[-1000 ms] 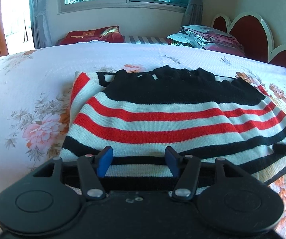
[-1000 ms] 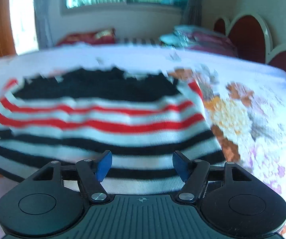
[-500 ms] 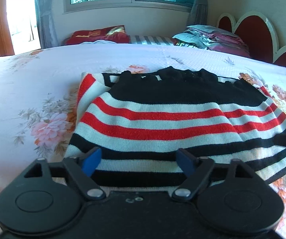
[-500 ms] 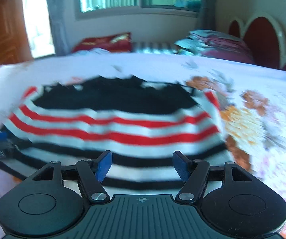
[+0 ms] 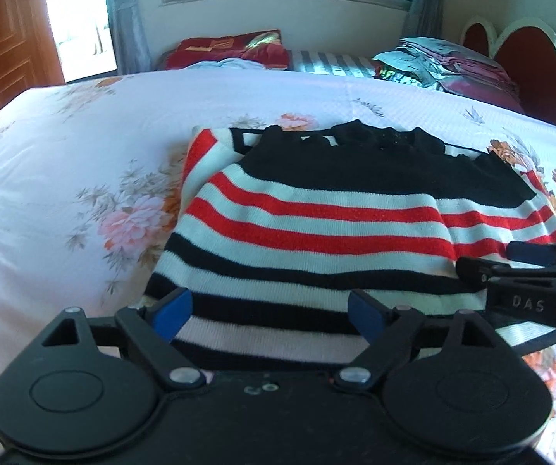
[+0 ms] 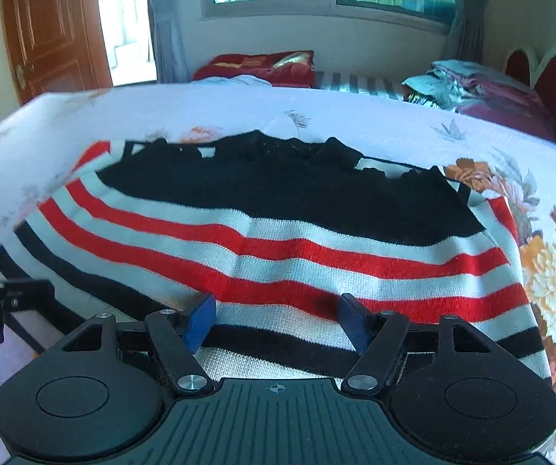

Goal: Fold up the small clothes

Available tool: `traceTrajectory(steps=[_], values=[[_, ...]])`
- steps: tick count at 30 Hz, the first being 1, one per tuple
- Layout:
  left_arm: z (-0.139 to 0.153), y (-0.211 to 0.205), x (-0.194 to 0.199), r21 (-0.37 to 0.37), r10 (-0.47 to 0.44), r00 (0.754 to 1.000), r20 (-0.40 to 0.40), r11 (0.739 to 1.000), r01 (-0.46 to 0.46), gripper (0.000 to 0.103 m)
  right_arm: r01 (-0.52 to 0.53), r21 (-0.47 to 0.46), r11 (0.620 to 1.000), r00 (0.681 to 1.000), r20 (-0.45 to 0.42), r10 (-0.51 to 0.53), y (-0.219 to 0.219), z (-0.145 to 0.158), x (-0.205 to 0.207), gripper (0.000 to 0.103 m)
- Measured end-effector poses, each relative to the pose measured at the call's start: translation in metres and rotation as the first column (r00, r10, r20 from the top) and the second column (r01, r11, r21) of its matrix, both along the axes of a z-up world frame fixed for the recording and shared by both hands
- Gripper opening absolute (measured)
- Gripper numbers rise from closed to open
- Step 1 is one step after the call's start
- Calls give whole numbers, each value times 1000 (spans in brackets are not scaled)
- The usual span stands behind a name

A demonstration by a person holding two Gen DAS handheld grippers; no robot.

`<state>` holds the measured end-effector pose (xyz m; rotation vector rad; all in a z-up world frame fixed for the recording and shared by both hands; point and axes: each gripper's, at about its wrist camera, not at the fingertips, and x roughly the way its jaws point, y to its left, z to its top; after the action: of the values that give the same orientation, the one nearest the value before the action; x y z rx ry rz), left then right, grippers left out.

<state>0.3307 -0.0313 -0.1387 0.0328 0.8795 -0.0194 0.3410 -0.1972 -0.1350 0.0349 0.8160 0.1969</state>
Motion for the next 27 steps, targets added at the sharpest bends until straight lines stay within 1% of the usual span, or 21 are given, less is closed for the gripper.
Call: traceTrajectory(steps=[4,8,10,12,14,16,18,20,22,23,25,27], values=[[6,3,-8,-56,48,998,-46,997,-51,88,-6,45,999,1000,16,6,-6,8,-7,69],[6,12,-24,-129,93,993,-77,986,-103,89,-21,62,998,999,34,19,-9,18,-16,69],[3,19,-31,-174,129,987,-100,974,-145,89,-25,70,997,999,40,23,-11,20,-19,69],[0,26,-36,-236,161,979,-123,954,-186,89,-21,75,997,999,40,18,-14,22,-21,69],[-7,31,-40,-298,180,975,-132,931,-212,89,-16,83,996,999,36,13,-17,22,-23,69],[-14,34,-40,-344,199,973,-119,911,-228,89,-10,87,996,999,32,7,-20,22,-24,69],[-22,40,-37,-391,226,967,-115,885,-254,89,-7,85,996,1000,31,4,-20,21,-25,69],[-29,46,-31,-446,259,958,-122,848,-286,89,-6,80,997,1000,28,3,-19,20,-24,69],[-39,56,-22,-506,295,945,-139,799,-324,90,-7,73,997,1000,25,5,-17,20,-23,69],[-43,61,-19,-537,315,940,-135,774,-336,91,-9,67,998,1000,25,7,-16,19,-22,69],[-48,67,-12,-579,339,935,-108,743,-336,92,-12,52,999,1000,28,10,-13,18,-20,69],[-51,70,-3,-605,349,933,-90,725,-330,92,-9,36,999,999,32,8,-9,16,-15,69]])
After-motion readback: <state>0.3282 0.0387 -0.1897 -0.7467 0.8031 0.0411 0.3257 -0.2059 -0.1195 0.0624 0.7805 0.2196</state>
